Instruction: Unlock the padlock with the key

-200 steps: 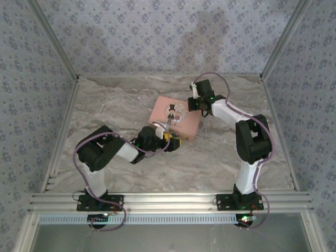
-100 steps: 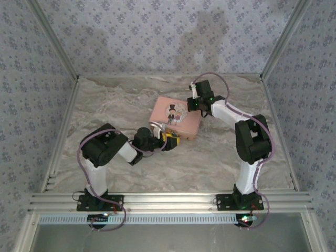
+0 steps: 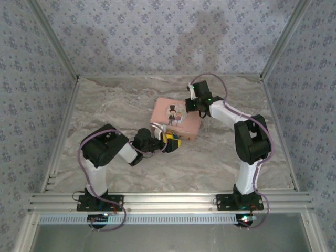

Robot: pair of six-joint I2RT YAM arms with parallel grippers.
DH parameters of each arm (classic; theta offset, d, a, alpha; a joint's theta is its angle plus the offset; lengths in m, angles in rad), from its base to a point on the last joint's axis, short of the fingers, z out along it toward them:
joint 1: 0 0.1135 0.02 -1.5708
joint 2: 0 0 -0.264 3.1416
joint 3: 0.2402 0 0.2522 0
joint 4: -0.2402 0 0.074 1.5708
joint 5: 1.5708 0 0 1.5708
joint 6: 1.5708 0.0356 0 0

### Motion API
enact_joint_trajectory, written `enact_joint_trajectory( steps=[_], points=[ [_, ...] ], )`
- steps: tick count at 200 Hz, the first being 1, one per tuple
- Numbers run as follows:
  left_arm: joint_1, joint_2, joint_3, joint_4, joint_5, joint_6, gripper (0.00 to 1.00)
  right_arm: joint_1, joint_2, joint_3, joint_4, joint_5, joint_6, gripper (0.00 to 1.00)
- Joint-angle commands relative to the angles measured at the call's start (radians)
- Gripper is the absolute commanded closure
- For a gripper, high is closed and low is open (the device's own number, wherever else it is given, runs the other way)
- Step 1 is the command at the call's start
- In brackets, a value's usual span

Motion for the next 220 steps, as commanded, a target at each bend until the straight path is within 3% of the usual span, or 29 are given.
enact_joint_trajectory(
  steps=[1, 22, 64, 88, 154, 220],
  points=[
    [-0.013, 0.025, 0.039, -0.015, -0.019, 0.031, 0.16, 0.009, 0.019, -0.011, -0.053, 0.018, -0.010, 1.00],
    [-0.019, 0.032, 0.068, -0.086, -0.023, 0.039, 0.21, 0.010, 0.019, -0.007, -0.053, 0.017, -0.013, 1.00],
    [-0.021, 0.048, 0.049, 0.083, 0.086, -0.021, 0.33, 0.009, 0.014, -0.007, -0.057, 0.019, -0.018, 1.00],
    [-0.027, 0.032, 0.037, 0.100, 0.096, -0.022, 0.32, 0.006, 0.012, -0.009, -0.056, 0.018, -0.018, 1.00],
    [-0.024, 0.003, -0.010, 0.061, -0.128, 0.012, 0.19, 0.008, 0.011, -0.025, -0.042, 0.015, -0.011, 1.00],
    [-0.022, 0.080, 0.065, 0.132, 0.025, -0.029, 0.26, 0.009, 0.009, -0.023, -0.043, 0.013, -0.010, 1.00]
  ],
)
